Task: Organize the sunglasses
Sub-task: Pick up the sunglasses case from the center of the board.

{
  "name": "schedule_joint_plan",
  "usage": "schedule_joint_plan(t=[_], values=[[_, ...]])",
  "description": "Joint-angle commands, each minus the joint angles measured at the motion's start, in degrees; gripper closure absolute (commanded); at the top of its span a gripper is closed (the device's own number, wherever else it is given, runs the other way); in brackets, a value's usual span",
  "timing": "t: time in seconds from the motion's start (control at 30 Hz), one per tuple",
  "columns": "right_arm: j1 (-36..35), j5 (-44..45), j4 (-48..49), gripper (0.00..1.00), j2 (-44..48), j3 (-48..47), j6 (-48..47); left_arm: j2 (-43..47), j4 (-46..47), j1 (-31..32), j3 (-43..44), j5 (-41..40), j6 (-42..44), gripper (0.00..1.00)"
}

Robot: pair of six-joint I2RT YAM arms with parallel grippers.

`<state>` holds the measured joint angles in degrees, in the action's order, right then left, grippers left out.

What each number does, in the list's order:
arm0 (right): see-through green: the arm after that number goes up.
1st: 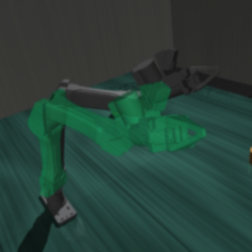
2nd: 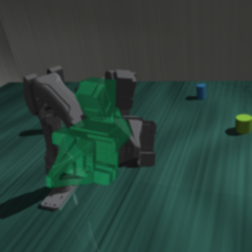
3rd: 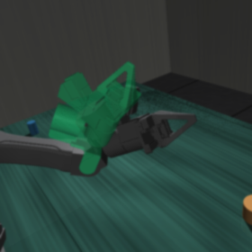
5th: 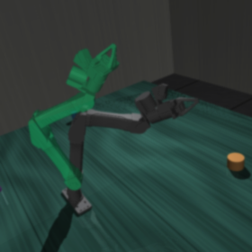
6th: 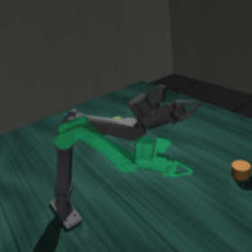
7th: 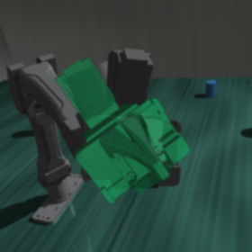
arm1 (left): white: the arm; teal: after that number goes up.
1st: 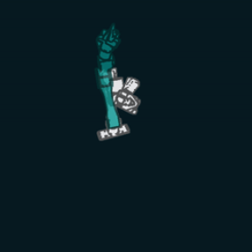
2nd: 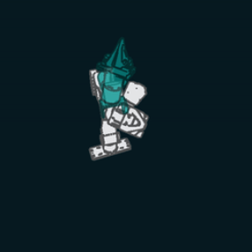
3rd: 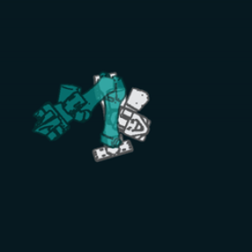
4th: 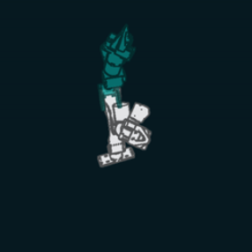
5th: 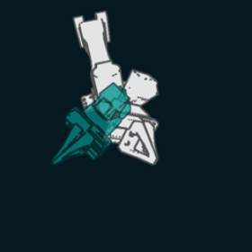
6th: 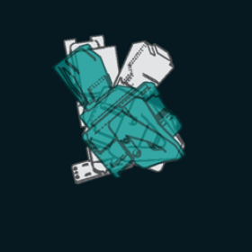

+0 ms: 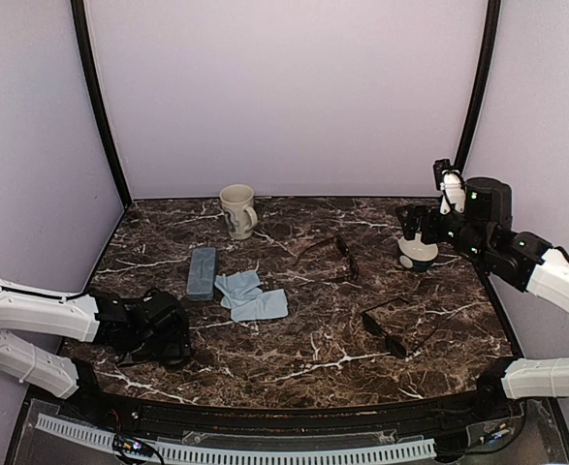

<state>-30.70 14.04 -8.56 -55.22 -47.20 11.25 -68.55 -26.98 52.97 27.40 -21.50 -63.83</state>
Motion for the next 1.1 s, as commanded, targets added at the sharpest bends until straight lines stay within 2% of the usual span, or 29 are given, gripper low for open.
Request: schedule_joint_plan(t=[0.0,0.27,0.53,0.6,0.7,0.83,0.93,1.07], values=[[-0.42,-0.97,2.89,0.0,0.4,0.47,0.66,-1.38,-5.95,0.99,1.52,-1.28,-0.66,0.11],[-0.88,-2.52,2.15,0.0,-0.7,-0.45,0.62,-3.89,-6.04,0.99,4.26,-2.99,4.36,0.31],[-1.78,-1.18,-4.54,0.0,-6.05,-4.79,2.26,-1.69,-0.05,1.69,9.14,0.53,18.12,0.66],[-2.81,-1.65,-5.23,0.0,-7.11,-5.24,2.28,-0.33,3.3,2.39,10.33,3.0,22.15,0.71],[-5.17,-9.81,-0.54,0.0,-7.44,-2.39,2.71,2.25,12.66,2.57,10.3,12.59,29.02,0.84],[-6.76,-27.27,13.29,0.0,-8.23,3.99,6.86,3.98,29.42,2.57,7.81,22.49,32.99,1.0],[-7.62,-35.69,23.03,0.0,-10.99,6.15,12.34,0.45,35.61,2.5,9.86,26.06,34.87,1.0],[-9.1,-42.27,27.86,0.0,-16.06,5.28,15.22,-4.67,43.36,2.49,13.14,32.49,34.69,1.0]])
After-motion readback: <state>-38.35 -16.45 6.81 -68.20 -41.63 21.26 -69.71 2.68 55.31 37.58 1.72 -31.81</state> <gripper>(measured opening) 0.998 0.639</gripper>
